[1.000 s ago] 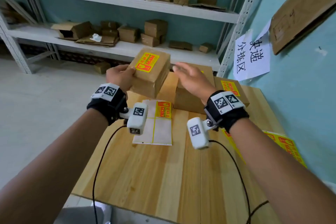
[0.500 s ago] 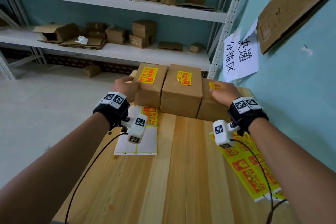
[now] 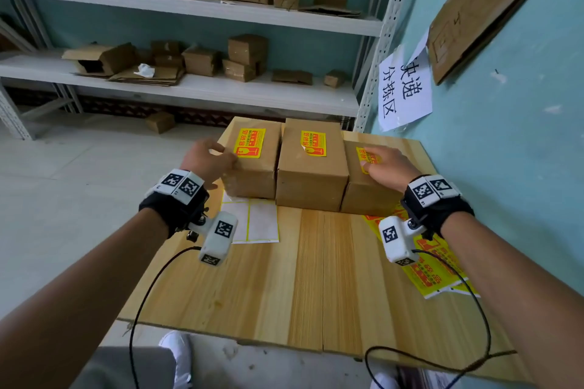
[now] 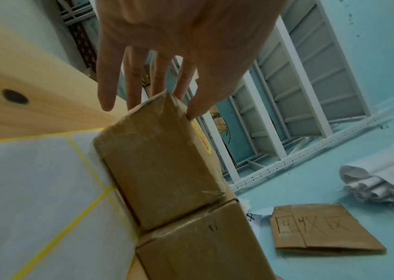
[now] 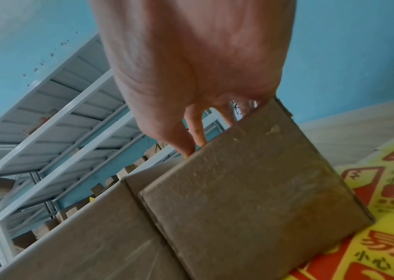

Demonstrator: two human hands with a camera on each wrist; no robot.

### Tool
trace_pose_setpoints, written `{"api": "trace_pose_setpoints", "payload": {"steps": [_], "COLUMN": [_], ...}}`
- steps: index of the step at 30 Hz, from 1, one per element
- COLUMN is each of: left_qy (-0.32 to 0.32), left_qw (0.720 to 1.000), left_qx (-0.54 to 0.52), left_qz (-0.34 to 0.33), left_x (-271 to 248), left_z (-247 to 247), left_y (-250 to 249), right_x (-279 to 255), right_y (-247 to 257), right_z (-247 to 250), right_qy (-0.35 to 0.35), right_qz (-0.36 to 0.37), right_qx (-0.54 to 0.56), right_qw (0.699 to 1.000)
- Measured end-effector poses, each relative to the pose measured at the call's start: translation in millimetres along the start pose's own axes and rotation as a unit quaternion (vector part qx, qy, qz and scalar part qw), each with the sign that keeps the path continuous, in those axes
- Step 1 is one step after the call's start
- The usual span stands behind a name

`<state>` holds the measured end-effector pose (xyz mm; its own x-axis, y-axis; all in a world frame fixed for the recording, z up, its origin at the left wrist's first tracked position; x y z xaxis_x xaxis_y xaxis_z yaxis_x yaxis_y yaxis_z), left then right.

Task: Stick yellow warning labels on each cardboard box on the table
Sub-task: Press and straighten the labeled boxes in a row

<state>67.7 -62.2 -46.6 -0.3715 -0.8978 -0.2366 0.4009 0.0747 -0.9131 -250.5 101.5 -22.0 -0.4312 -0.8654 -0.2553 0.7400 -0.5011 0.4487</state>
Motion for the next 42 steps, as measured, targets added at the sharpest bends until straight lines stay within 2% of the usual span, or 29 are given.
{"api": "trace_pose_setpoints", "payload": {"steps": [5, 8, 11, 13, 15, 20, 28, 37, 42], "left_qy": [0.012, 0.010, 0.003, -0.002, -0.007, 0.008, -0.006, -0.031, -0.029], "left_qw": [0.999, 0.998, 0.996, 0.995, 0.994, 0.988, 0.981, 0.975, 0.963], "left_qx": [0.037, 0.065, 0.093, 0.097, 0.107, 0.154, 0.189, 0.217, 0.267], "left_qz": [0.004, 0.002, 0.000, -0.001, -0.005, -0.024, -0.032, -0.038, -0.039], "left_x": [-12.9, -15.8, -16.2, -15.9, -17.2, -18.1, -24.8, -25.5, -26.4], "left_z": [2.3, 5.4, 6.7, 6.3, 5.3, -9.9, -15.1, -4.6, -10.0], "left_y": [-1.2, -4.4, -8.1, -9.8, -11.2, -16.8, -21.1, -20.4, -22.1], "right_x": [-6.5, -6.9, -10.1, -10.1, -4.5, 10.7, 12.7, 11.4, 13.0], "right_y": [-0.6, 11.8, 48.0, 74.1, 91.4, 104.5, 99.1, 99.2, 98.6], "right_z": [1.5, 6.9, 5.4, -1.0, -8.4, -20.8, -28.0, -30.2, -29.4], "right_qy": [0.018, -0.014, -0.061, -0.058, -0.045, -0.085, -0.117, -0.096, -0.102], "right_qz": [-0.022, -0.027, 0.066, 0.131, 0.161, 0.165, 0.181, 0.168, 0.179], "right_qx": [-0.044, -0.078, -0.065, -0.035, 0.010, 0.057, 0.056, 0.041, 0.063], "right_qw": [0.999, 0.996, 0.994, 0.989, 0.986, 0.981, 0.975, 0.980, 0.976]}}
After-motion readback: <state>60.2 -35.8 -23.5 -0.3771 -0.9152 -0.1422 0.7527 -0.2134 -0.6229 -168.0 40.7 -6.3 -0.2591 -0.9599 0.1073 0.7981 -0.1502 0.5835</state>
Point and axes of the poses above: each hand's wrist, its own x-axis towards the middle knuckle, its own z-axis out of the back of the hand, y = z × x, the point moved 6 cm from there along x, towards the middle knuckle, and after that the axes turned 14 degrees about y, right-handed, at the moved point
